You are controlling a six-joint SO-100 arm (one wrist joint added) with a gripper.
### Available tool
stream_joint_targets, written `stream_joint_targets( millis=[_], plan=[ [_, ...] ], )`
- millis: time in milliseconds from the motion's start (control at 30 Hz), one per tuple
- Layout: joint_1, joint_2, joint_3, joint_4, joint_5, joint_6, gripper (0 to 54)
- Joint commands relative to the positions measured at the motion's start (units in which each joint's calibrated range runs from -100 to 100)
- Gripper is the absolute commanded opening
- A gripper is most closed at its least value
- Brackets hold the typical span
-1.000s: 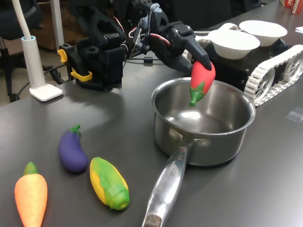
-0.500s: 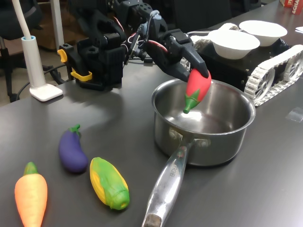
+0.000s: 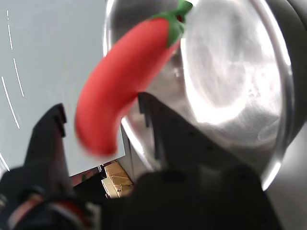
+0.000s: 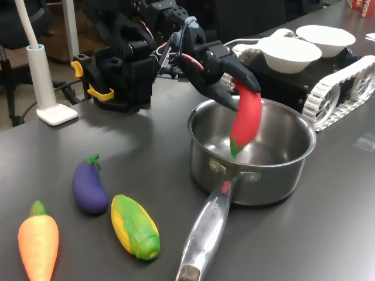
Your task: Pick up the chilli and place them in the pan
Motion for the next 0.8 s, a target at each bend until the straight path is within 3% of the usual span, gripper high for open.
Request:
stream_joint_targets(
  millis=[0, 167, 333, 567, 767],
  plan=[
    [-1.0, -2.6, -5.8, 3.0, -0.9, 0.9, 31.2],
    [-1.4, -2.9, -7.6, 6.5, -2.7, 0.9, 41.4],
    [-1.3, -3.4, -7.7, 6.5, -3.3, 0.9, 46.0],
    [-1.2, -4.3, -9.4, 6.5, -3.1, 0.9, 46.3],
    [-0.6, -5.3, -13.8, 8.8, -2.6, 0.9, 40.3]
  ],
)
